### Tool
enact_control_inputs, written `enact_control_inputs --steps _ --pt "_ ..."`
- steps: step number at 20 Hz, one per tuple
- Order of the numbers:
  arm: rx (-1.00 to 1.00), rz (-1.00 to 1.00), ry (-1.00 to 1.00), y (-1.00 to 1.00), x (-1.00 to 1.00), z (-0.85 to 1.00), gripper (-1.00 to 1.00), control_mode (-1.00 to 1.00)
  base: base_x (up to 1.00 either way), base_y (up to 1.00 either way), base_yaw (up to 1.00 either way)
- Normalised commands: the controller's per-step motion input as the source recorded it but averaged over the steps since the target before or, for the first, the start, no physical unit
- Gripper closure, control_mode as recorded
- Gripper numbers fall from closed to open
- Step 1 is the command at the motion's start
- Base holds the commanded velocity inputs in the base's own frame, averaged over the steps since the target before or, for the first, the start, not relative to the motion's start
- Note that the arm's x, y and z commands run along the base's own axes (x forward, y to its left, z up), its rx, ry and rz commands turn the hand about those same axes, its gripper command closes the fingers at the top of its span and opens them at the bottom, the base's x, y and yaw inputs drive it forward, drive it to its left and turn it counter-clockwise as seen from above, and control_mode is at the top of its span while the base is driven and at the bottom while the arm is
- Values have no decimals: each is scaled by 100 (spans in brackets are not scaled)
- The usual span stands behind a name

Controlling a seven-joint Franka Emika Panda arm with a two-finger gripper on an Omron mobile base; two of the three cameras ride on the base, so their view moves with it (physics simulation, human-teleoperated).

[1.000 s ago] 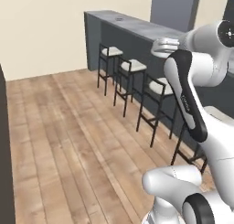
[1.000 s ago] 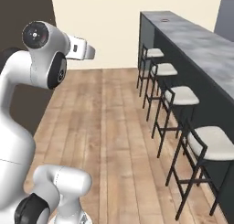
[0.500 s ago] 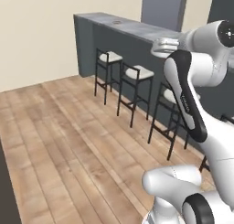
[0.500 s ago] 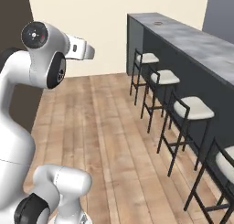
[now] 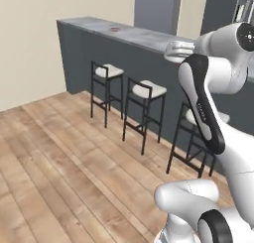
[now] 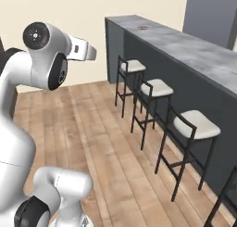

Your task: Pick the cup of tea, navigate to the dining table, and place it on the saucer.

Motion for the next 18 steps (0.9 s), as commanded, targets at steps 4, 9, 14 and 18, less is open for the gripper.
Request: enact_control_inputs --steps 4,9,14,18 --pt "0 0 0 0 0 0 100 100 100 59 -25" --pt "0 0 0 0 0 0 100 100 100 46 -28" --pt "0 0 0 0 0 0 100 100 100 39 -30" --pt "0 0 0 0 0 0 100 100 100 48 -31"
